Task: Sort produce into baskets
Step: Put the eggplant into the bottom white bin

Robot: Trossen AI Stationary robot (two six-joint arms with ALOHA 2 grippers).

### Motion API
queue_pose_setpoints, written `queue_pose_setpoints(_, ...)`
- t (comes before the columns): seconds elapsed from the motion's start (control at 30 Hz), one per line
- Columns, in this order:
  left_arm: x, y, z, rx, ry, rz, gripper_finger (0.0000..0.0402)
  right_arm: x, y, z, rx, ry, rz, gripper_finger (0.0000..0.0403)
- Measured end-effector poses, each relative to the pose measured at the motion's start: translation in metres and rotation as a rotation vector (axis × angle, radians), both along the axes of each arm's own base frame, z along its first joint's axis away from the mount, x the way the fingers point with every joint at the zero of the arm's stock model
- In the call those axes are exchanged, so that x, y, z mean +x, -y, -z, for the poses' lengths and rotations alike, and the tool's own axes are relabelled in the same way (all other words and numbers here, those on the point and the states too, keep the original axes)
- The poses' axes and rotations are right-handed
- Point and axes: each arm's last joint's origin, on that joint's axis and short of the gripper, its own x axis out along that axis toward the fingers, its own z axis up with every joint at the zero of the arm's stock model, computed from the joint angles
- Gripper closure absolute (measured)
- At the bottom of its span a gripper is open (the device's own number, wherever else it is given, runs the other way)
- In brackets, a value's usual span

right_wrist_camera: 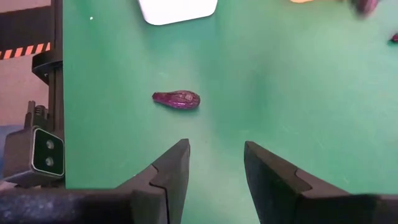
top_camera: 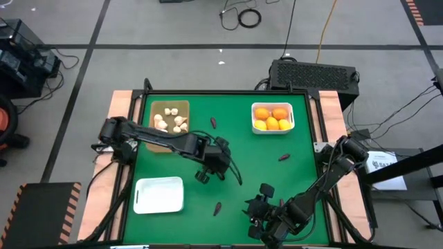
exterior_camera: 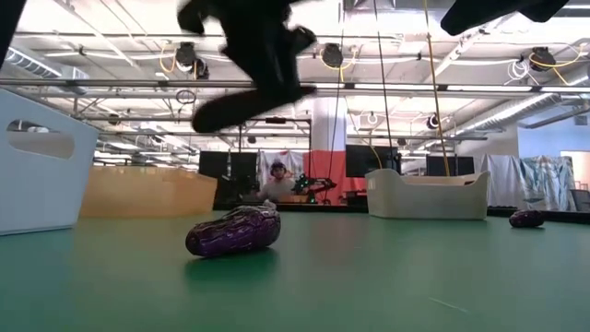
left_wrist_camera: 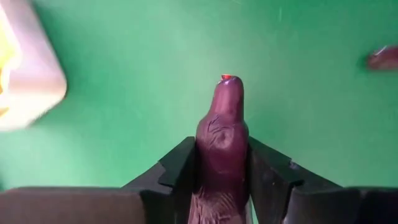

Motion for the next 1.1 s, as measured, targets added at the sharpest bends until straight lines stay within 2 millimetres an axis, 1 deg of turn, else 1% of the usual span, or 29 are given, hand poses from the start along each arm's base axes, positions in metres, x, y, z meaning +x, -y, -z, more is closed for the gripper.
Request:
queue_pose_setpoints(0.13, -0.024, 0.000, -0.031, -0.101, 0.029, -0.159, 0.0274, 0.000, 0.000, 0.000, -0.002, 0.001, -0.002, 0.0259)
queue_pose_setpoints(0.27, -0.050, 0.008, -0.056, -0.161, 0.041, -0.212, 0.0274, 0.000, 0.000, 0.000, 0.000, 0.004, -0.002, 0.0259)
queue_pose_setpoints(0.4, -0.077, 0.021, -0.069, -0.220, 0.057, -0.246, 0.0274, 0.002, 0.001, 0.000, -0.002, 0.003, 0.001, 0.0259)
queue_pose_setpoints(0.47, -0.091, 0.029, -0.070, -0.242, 0.045, -0.258, 0.0274, 0.004, 0.003, -0.001, -0.009, 0.005, -0.004, 0.0259)
queue_pose_setpoints(0.6, -0.121, 0.047, -0.060, -0.288, -0.001, -0.295, 0.0274, 0.009, 0.006, -0.002, -0.020, 0.015, -0.014, 0.0259)
queue_pose_setpoints(0.8, -0.161, 0.074, -0.024, -0.301, -0.075, -0.389, 0.0274, 0.016, 0.010, -0.003, -0.027, 0.028, -0.023, 0.0259)
queue_pose_setpoints(0.97, -0.177, 0.091, 0.005, -0.268, -0.034, -0.413, 0.0274, 0.020, 0.014, -0.003, -0.029, 0.027, -0.013, 0.0259)
queue_pose_setpoints(1.1, -0.183, 0.095, 0.021, -0.295, -0.040, -0.456, 0.0274, 0.022, 0.016, -0.004, -0.022, 0.034, -0.008, 0.0259)
